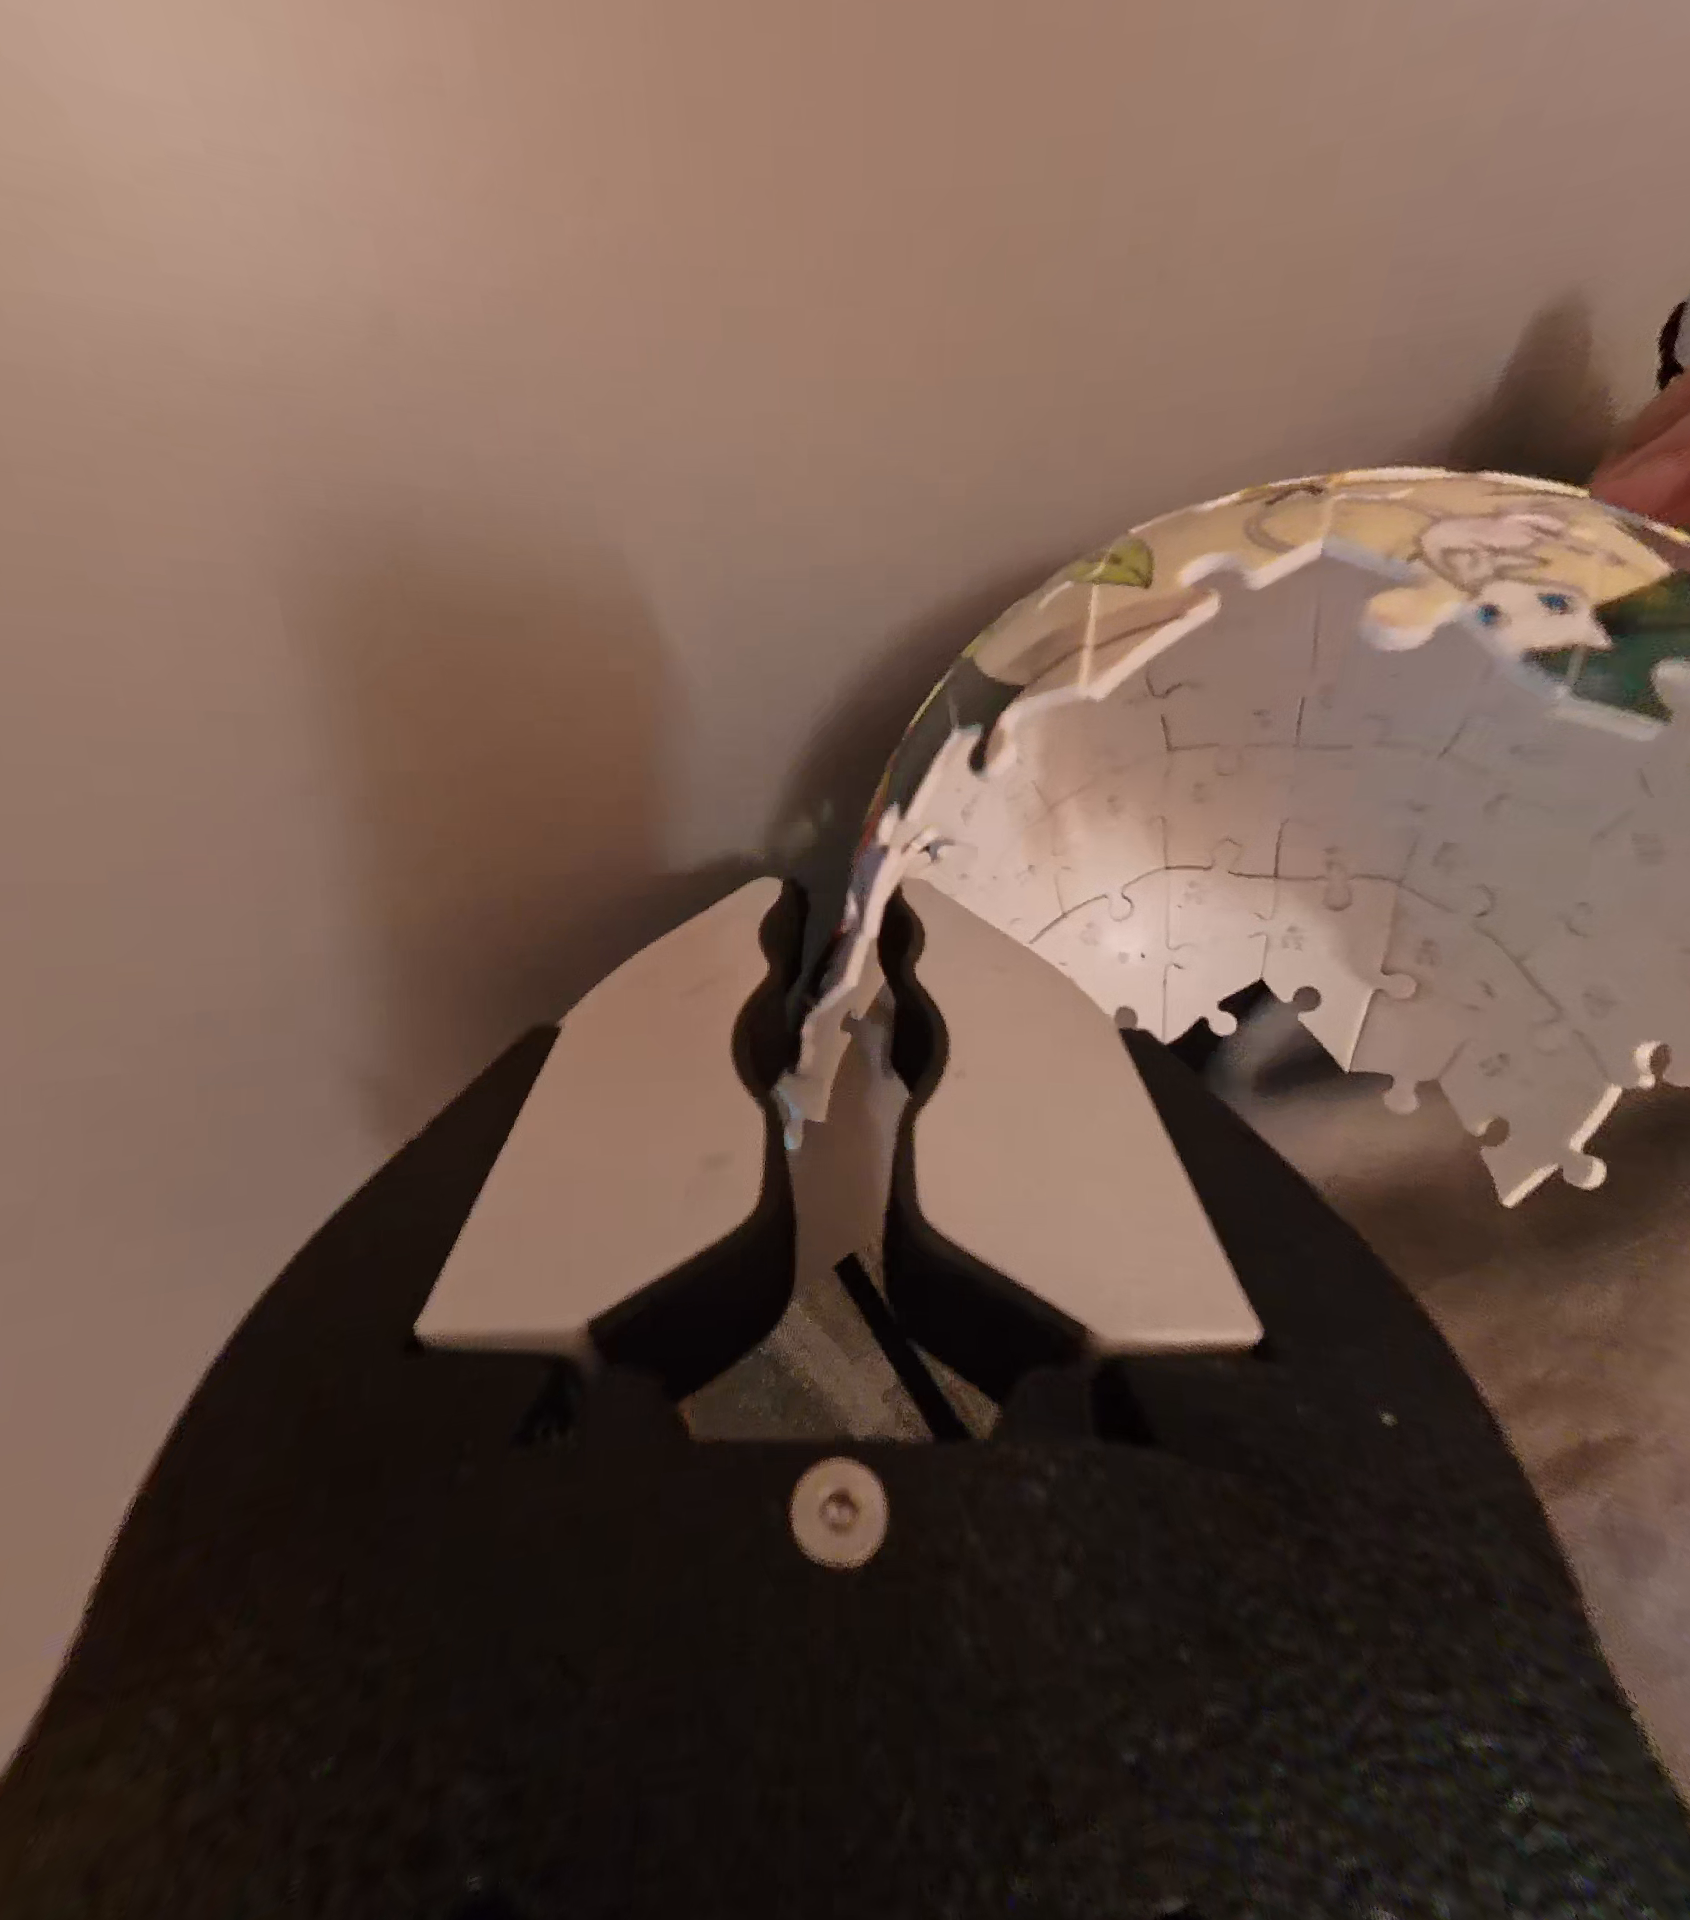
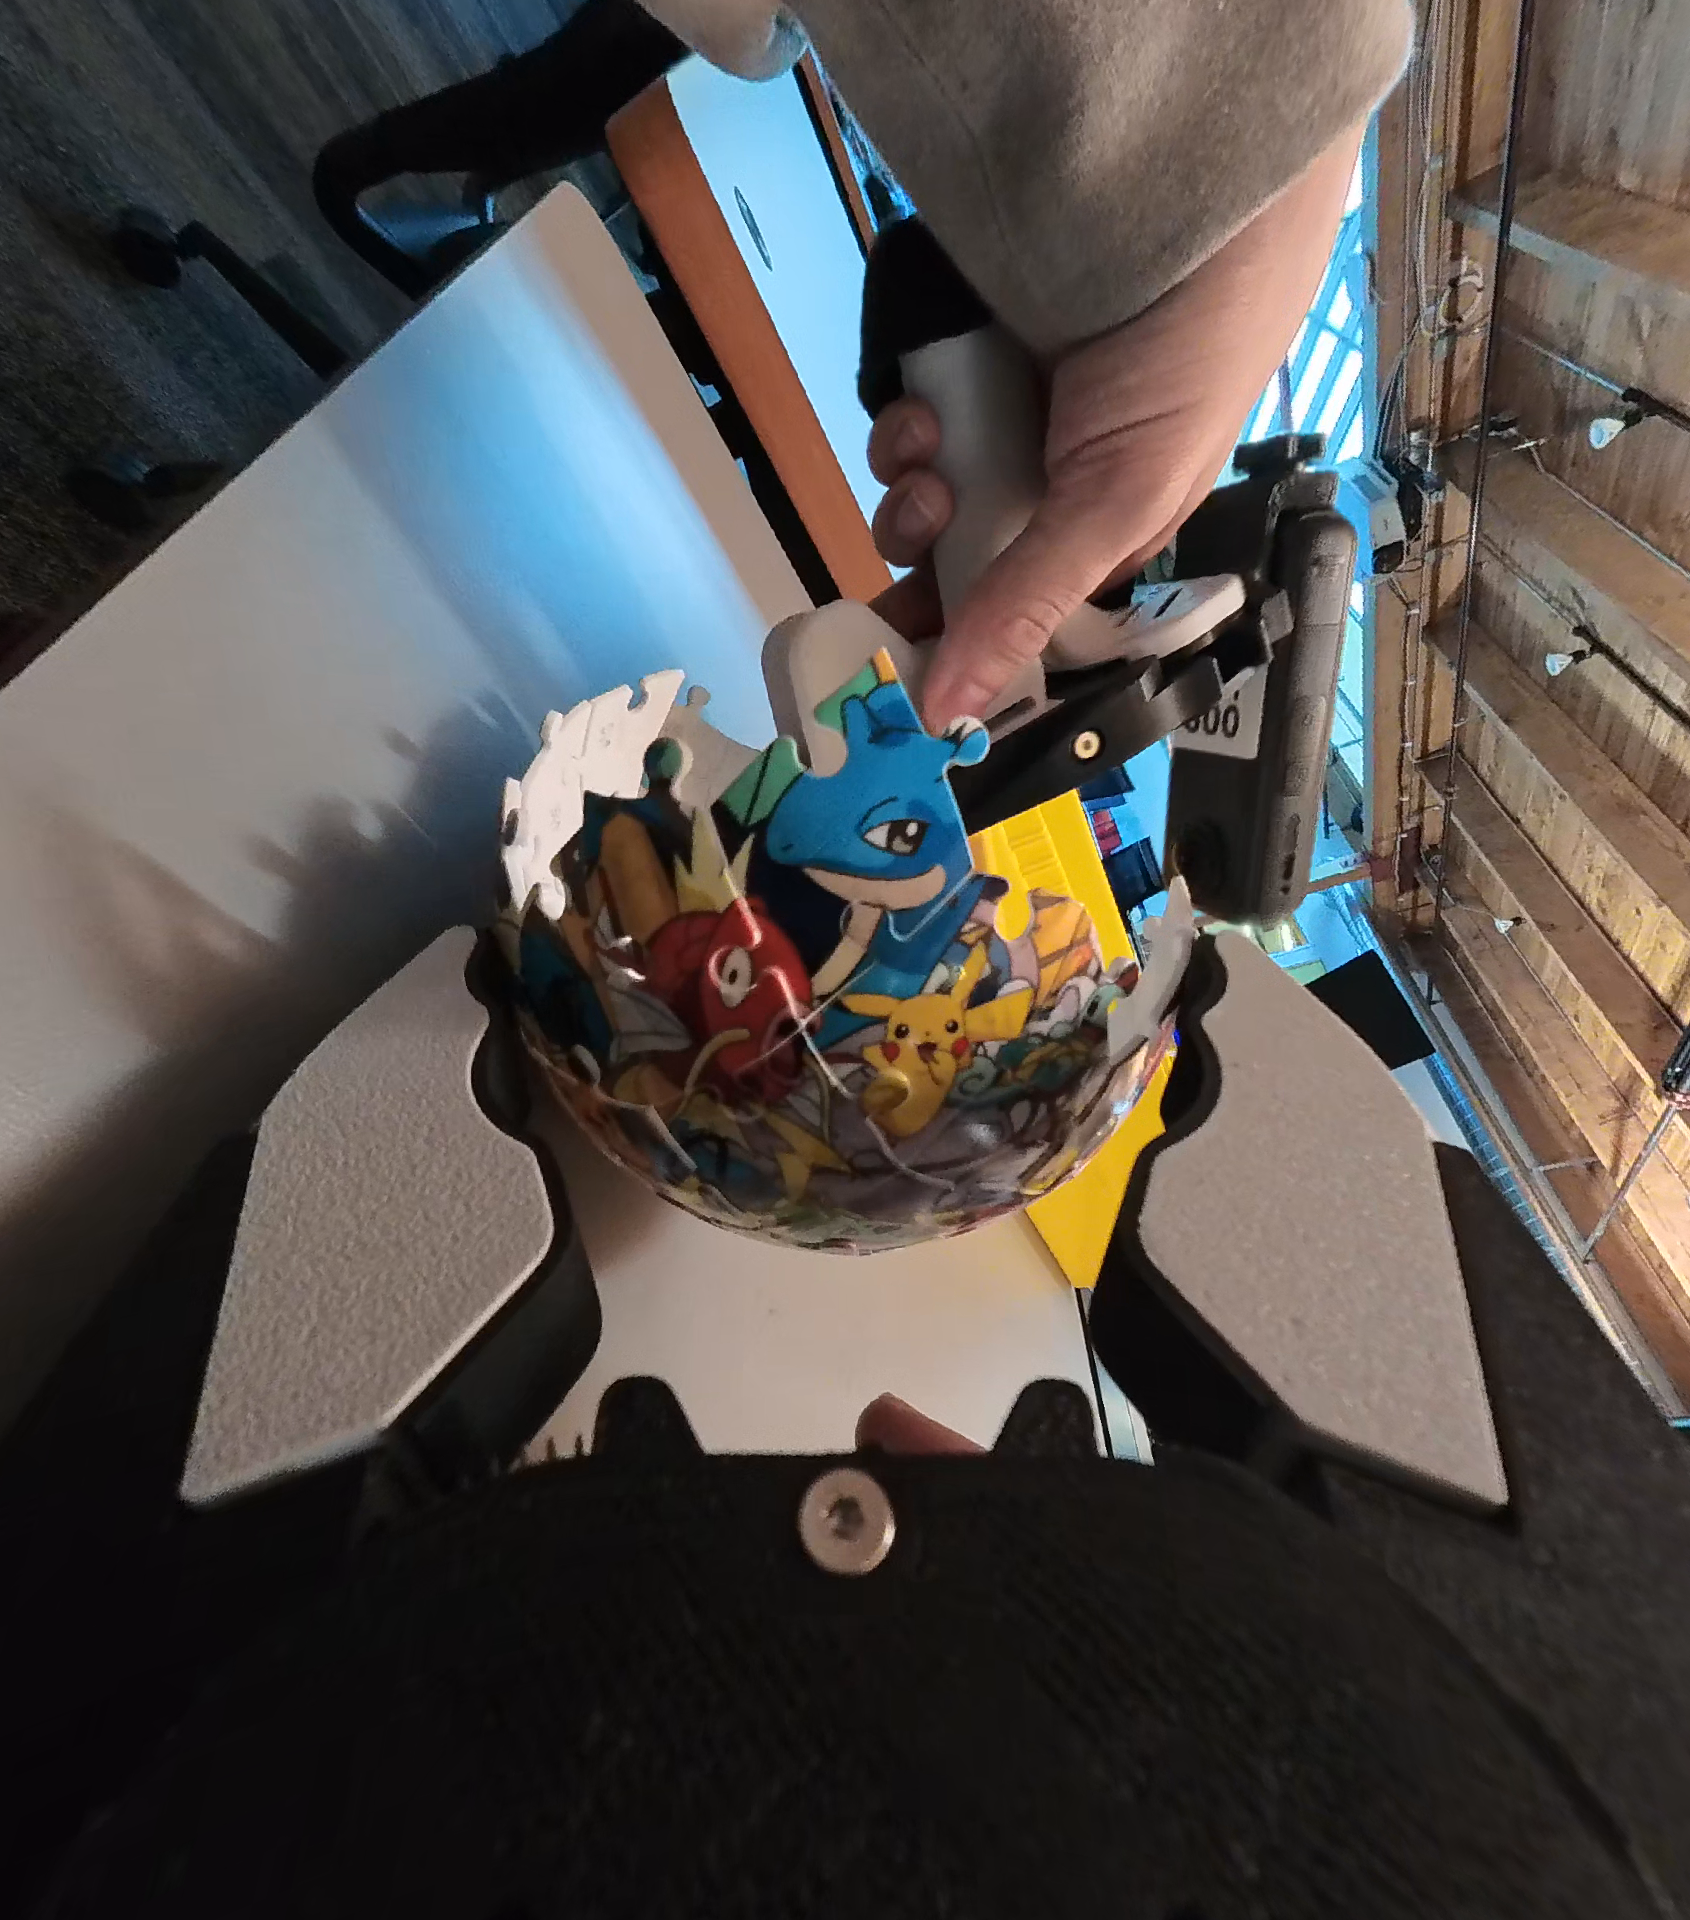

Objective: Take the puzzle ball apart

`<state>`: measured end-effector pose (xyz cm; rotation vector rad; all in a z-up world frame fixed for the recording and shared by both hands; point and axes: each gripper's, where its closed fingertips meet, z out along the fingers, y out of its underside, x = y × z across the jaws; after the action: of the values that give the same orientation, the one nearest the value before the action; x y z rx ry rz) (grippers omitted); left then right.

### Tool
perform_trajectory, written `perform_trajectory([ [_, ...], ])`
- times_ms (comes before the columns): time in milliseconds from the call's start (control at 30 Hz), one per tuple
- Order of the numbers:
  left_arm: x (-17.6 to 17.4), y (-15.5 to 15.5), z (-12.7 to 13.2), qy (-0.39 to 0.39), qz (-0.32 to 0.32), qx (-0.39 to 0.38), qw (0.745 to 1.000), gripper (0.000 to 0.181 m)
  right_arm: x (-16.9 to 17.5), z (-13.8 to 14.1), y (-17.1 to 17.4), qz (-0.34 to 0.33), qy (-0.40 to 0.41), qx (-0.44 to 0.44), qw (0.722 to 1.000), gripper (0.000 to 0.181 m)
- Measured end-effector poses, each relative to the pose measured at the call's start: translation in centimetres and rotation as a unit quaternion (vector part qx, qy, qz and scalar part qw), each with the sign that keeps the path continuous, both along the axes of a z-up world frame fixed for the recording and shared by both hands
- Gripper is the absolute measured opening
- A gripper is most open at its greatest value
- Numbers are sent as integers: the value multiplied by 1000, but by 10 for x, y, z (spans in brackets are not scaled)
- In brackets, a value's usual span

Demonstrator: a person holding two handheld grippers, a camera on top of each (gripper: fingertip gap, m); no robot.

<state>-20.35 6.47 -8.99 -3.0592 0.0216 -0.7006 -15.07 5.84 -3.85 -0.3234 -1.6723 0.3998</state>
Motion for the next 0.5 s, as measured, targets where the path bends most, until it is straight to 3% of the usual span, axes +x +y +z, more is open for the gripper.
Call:
perform_trajectory([
  [267,4,3,2,-8,36,35,999,6,0,0,0,-1,1,4,1000,121],
  [500,1,-5,4,-8,59,11,998,5,0,0,-1,-4,2,27,1000,121],
])
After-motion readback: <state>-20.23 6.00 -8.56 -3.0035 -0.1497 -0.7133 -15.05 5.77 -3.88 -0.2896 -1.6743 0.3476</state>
